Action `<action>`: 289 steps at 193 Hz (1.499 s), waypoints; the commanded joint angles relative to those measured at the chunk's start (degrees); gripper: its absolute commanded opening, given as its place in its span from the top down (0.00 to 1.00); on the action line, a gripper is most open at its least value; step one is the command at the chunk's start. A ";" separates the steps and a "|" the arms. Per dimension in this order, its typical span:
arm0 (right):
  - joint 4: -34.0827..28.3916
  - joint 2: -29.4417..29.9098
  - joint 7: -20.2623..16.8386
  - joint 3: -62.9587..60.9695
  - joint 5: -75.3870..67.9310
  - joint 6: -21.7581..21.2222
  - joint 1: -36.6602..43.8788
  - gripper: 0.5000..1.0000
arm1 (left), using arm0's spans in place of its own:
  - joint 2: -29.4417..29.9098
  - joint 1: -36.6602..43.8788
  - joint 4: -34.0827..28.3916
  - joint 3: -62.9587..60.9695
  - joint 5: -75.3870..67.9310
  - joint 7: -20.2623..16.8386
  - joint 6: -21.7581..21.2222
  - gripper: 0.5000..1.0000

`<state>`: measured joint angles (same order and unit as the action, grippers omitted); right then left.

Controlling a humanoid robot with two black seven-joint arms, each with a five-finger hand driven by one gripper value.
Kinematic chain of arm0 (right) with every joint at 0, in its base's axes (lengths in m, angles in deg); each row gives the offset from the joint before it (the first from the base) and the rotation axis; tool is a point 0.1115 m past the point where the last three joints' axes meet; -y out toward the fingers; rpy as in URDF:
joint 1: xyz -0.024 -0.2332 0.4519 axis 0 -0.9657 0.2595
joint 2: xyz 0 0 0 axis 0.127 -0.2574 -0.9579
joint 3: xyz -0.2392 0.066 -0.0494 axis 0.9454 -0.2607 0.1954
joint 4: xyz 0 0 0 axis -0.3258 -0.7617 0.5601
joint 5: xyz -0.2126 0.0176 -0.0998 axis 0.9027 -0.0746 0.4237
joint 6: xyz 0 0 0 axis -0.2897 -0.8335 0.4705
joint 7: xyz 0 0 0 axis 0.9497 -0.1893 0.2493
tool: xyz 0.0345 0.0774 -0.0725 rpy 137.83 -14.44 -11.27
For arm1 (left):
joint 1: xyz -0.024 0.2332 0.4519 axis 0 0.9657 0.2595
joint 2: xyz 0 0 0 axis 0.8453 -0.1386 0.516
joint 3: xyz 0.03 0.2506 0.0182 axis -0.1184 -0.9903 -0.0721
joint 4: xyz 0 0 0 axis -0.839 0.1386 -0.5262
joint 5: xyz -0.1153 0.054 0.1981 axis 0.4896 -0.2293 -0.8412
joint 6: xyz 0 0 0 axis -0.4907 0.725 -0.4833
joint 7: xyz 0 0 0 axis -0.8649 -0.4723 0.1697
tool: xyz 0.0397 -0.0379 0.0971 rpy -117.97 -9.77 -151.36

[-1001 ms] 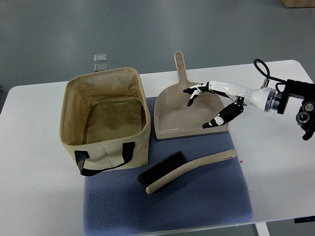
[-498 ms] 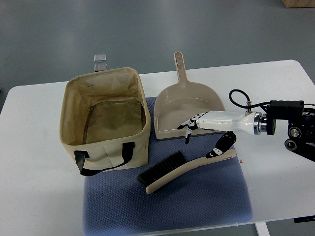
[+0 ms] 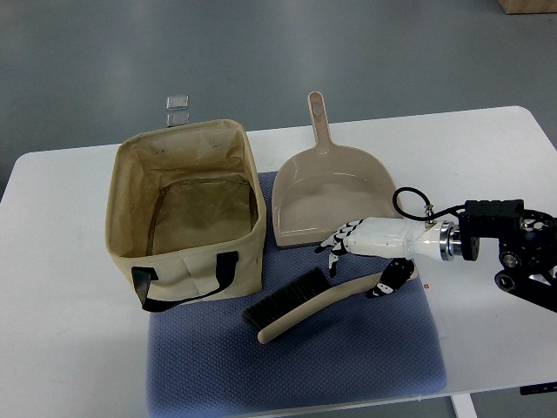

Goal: Put pink broom in yellow bag with right hand
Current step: 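Close the right hand around the brush handle, then lift the brush with the right hand and carry it over the bag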

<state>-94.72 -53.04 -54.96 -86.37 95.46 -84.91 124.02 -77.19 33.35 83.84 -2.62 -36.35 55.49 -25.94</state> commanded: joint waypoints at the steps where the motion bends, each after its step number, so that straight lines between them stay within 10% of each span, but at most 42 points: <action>1: 0.00 0.27 -0.40 0.18 0.65 1.04 -1.06 0.23 | 0.00 0.01 0.00 0.00 0.00 0.00 0.01 0.00; 57: 0.61 0.36 -0.57 0.18 1.35 2.62 -1.85 0.41 | 0.00 0.01 0.00 0.00 0.00 0.00 0.01 0.00; 105: 0.61 0.10 -0.57 -0.08 1.35 4.20 -2.12 1.00 | 0.00 0.01 0.00 0.00 0.00 0.00 0.01 0.00; 289: 0.79 -9.48 1.45 -10.89 -2.77 12.29 -2.21 1.00 | 0.00 0.01 0.00 0.00 0.00 0.00 0.01 0.00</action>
<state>-93.93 -59.91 -53.76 -96.01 94.13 -73.12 121.23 -77.19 33.35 83.84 -2.62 -36.36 55.49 -25.93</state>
